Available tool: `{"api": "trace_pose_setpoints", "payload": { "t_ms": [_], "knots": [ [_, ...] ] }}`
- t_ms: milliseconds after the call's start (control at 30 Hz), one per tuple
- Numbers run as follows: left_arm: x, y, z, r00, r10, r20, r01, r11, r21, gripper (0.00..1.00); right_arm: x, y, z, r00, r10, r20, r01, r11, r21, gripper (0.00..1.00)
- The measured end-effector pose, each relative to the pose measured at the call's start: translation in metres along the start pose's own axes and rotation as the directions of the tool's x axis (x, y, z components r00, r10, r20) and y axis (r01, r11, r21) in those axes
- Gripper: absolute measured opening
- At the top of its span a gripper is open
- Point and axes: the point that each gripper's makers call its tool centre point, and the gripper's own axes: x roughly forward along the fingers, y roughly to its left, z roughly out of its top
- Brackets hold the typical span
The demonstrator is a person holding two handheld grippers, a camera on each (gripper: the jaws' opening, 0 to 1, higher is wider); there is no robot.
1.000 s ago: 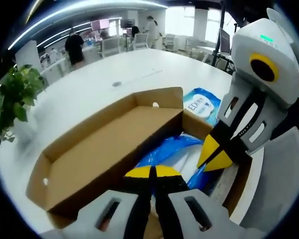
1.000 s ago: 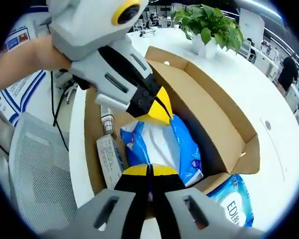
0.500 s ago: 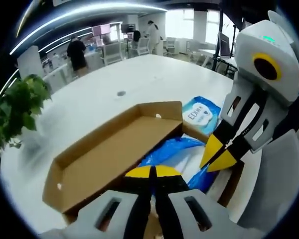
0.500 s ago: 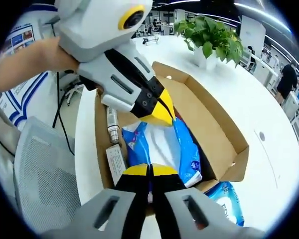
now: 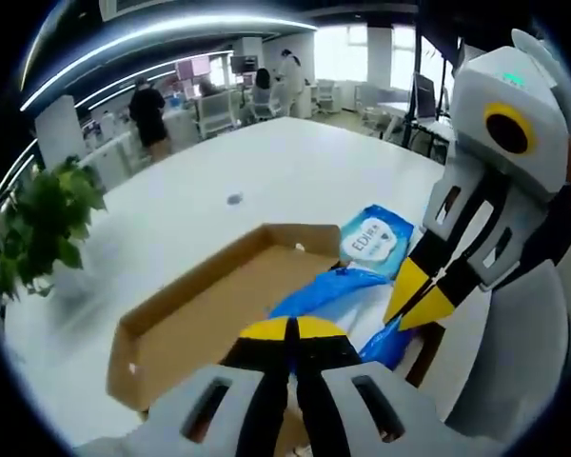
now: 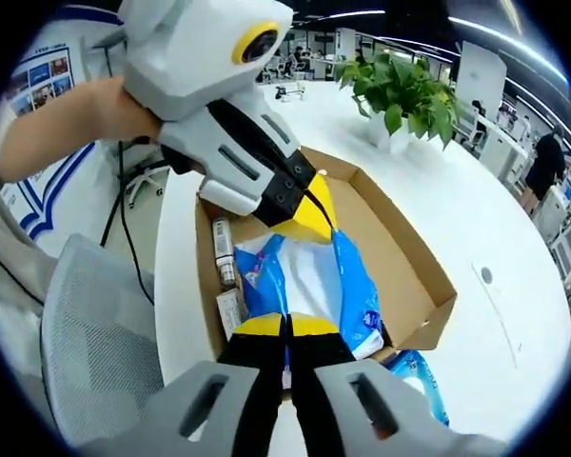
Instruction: Operate the shoe box by opening the lid, removing the specified soft item, and placing it in the target area until the item is outside and the box remains undamaged.
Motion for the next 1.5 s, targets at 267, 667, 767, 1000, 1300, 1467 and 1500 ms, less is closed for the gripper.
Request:
{"api": "trace_pose_setpoints", "payload": {
  "t_ms": [267,667,767,1000,1300,1467,1500],
  "knots": [
    [-0.008,-0.007,0.019,1.0,0.001,0.016,-0.001,1.0,0.022,0.0,-0.022,-0.002,0.005,1.0,-0.016,0.022,0.016,1.0,-0.006,0.0],
    [-0.002,-0.035,0.041,0.999,-0.027,0.029,0.026,0.999,0.032,0.0,-0.055,-0.01,-0.013,0.999,-0.047,0.012,0.046,0.999,0.008,0.0],
    [0.003,-0.044,0.045,0.999,-0.038,0.029,0.037,0.999,0.04,0.0,-0.062,-0.012,-0.02,0.999,-0.049,0.007,0.049,0.999,0.014,0.0],
    [0.017,-0.065,0.054,0.997,-0.073,0.027,0.072,0.996,0.049,0.0,-0.076,-0.017,-0.04,0.999,-0.051,-0.007,0.051,0.998,0.03,0.0],
    [0.042,-0.093,0.068,0.992,-0.119,0.029,0.118,0.992,0.049,0.0,-0.096,-0.032,-0.071,0.996,-0.081,-0.038,0.083,0.995,0.057,0.0],
    [0.052,-0.106,0.077,0.988,-0.146,0.043,0.145,0.989,0.038,0.0,-0.105,-0.04,-0.083,0.995,-0.091,-0.052,0.094,0.994,0.058,0.0],
    [0.054,-0.108,0.078,0.988,-0.149,0.045,0.147,0.988,0.039,0.0,-0.106,-0.042,-0.085,0.995,-0.09,-0.052,0.093,0.994,0.059,0.0]
  ]
}}
